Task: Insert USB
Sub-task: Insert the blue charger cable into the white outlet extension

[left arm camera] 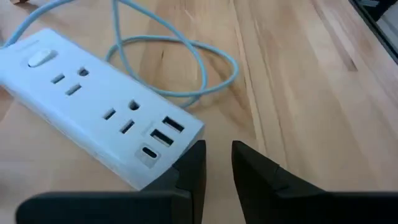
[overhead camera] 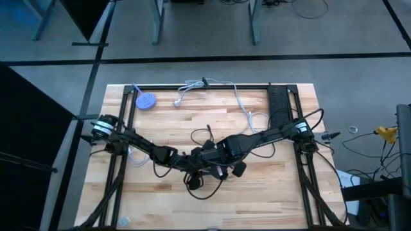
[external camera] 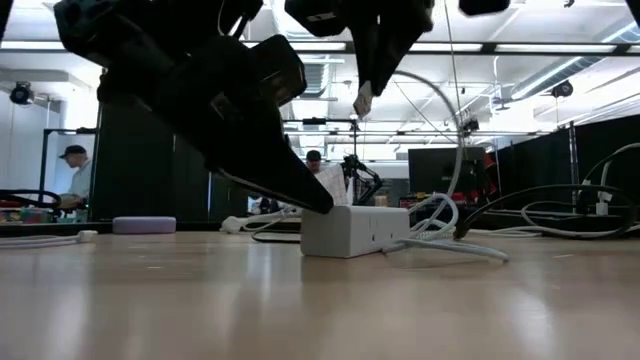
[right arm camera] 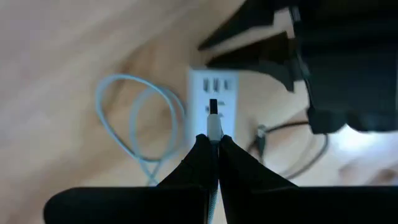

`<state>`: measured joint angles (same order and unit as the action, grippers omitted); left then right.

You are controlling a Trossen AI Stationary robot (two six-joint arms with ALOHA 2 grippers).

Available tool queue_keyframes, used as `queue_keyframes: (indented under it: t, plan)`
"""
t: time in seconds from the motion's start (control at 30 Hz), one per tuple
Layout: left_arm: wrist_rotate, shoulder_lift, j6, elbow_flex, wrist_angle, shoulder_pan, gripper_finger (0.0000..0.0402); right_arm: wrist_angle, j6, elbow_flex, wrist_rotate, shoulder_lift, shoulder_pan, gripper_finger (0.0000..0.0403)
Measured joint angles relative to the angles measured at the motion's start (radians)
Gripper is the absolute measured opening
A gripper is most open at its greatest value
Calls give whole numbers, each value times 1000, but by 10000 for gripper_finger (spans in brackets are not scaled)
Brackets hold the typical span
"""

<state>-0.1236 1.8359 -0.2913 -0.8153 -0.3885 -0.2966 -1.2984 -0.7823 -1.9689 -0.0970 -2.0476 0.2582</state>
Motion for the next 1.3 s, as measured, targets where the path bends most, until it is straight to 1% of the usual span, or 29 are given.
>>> queue_keyframes:
  t: [0.13, 0.23, 0.3, 0.37, 0.5, 0.77, 0.83, 0.97, 1.03, 1.13, 1.3]
  plan:
    - [-3, -36, -11, 15, 114, 3, 63, 5, -19, 25, -11, -2, -6, 0]
    - [-68, -66, -35, 45, 138, 4, 63, 31, -31, 44, -8, -17, -5, 0]
    - [-117, -68, -34, 70, 119, 3, 63, 66, -37, 51, -1, -38, -3, 0]
    - [-143, -55, -32, 94, 60, 10, 63, 78, -48, 53, -4, -63, -3, 0]
    - [-163, -21, -46, 123, -70, 24, 63, 84, -41, 42, -8, -103, -4, 0]
    - [-233, 61, -69, 121, -152, 27, 63, 83, -20, 32, -10, -115, 6, 0]
    - [-242, 83, -90, 115, -174, 29, 63, 82, -16, 40, -22, -115, 11, 0]
    - [-254, 127, -121, 103, -244, 31, 63, 83, -24, 54, -105, -116, 18, 0]
    - [-255, 149, -131, 92, -278, 33, 63, 83, -22, 55, -131, -117, 17, 0]
    - [-278, 180, -144, 57, -285, 34, 63, 69, -22, 55, -143, -116, 16, 0]
    - [-288, 217, -145, 13, -288, 57, 62, -19, 25, 55, -141, -116, 22, 0]
